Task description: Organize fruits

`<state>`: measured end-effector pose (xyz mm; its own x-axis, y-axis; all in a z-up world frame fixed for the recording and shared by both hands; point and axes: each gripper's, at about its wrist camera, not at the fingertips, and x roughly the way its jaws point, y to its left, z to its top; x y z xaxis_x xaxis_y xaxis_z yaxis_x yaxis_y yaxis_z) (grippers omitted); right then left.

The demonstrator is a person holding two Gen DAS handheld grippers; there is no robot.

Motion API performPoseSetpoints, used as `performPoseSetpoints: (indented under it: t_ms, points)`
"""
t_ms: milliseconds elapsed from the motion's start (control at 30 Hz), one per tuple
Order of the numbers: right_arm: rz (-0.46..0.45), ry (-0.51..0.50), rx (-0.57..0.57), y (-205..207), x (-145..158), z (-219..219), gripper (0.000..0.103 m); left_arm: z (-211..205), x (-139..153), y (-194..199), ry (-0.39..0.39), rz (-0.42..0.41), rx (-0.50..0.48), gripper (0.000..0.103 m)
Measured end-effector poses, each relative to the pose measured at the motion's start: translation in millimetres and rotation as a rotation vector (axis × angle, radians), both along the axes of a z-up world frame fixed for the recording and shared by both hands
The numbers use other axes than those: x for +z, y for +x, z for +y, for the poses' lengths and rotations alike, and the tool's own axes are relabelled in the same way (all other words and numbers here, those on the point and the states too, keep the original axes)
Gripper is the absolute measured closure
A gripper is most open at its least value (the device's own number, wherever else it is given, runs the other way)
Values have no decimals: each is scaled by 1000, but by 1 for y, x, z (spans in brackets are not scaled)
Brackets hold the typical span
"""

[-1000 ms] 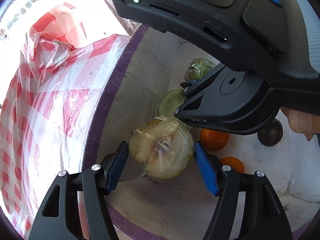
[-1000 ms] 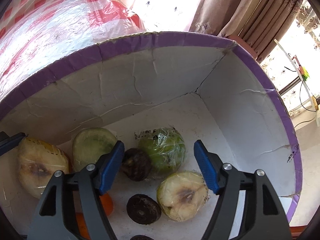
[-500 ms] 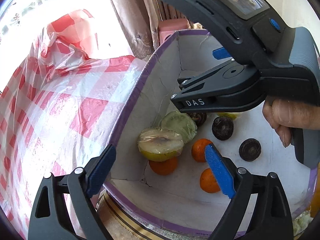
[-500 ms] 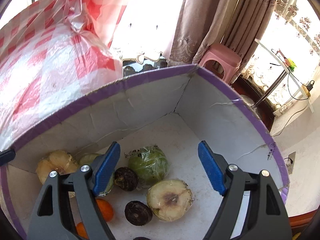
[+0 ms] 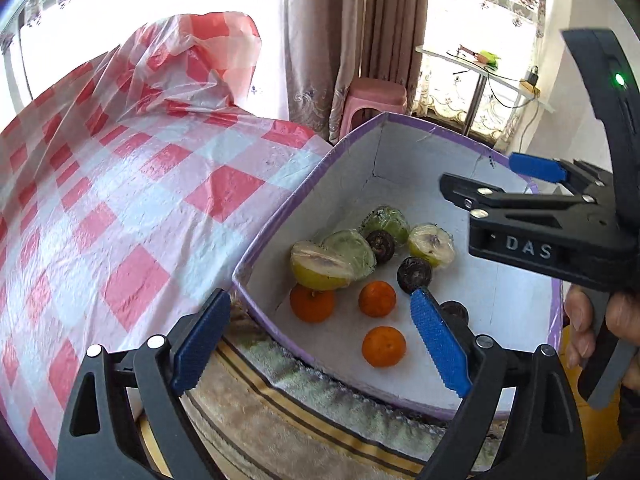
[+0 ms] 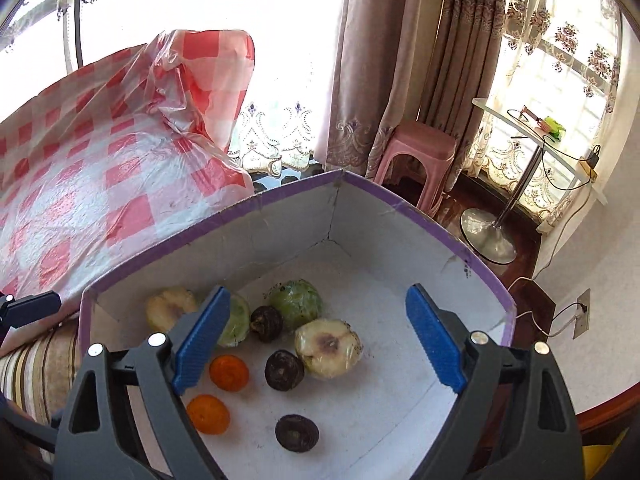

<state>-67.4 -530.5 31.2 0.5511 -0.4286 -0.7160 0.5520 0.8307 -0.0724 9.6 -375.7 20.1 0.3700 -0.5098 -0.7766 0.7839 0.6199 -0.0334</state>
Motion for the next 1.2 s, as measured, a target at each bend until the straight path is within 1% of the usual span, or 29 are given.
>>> performPoseSetpoints:
  t_ms: [100, 200, 267, 367, 467, 600, 633, 700, 800, 1000, 1200]
  points:
    - [2, 3, -20, -32, -3, 8, 14, 13, -3, -9, -43, 81, 43, 14]
    - [-7, 28, -66, -56, -10, 10, 14, 18, -6, -18, -42, 98, 89, 14]
    - [-3, 32, -85, -64, -15, 10, 14, 18, -10, -22, -38, 114, 100, 14]
    - [0, 23, -90, -66, -18, 10, 14, 18, -12, -25, -41, 107, 101, 14]
    - [-16, 20, -95, -66, -16, 9, 14, 19, -10, -24, -89, 135, 89, 14]
    - [-18, 11, -94, -63, -15, 9, 14, 13, -11, -24, -113, 170, 66, 14]
    - [-16, 9, -94, -63, -15, 8, 14, 12, -11, -24, -114, 172, 64, 14]
    - [-12, 6, -89, -61, -15, 8, 13, 10, -10, -25, -96, 144, 82, 14]
    - [-14, 8, -84, -60, -15, 9, 11, 9, -11, -25, -89, 145, 83, 14]
    - [-15, 5, -81, -59, -15, 9, 10, 12, -15, -22, -99, 169, 84, 14]
    - [-14, 6, -82, -59, -15, 8, 10, 11, -18, -23, -93, 162, 84, 14]
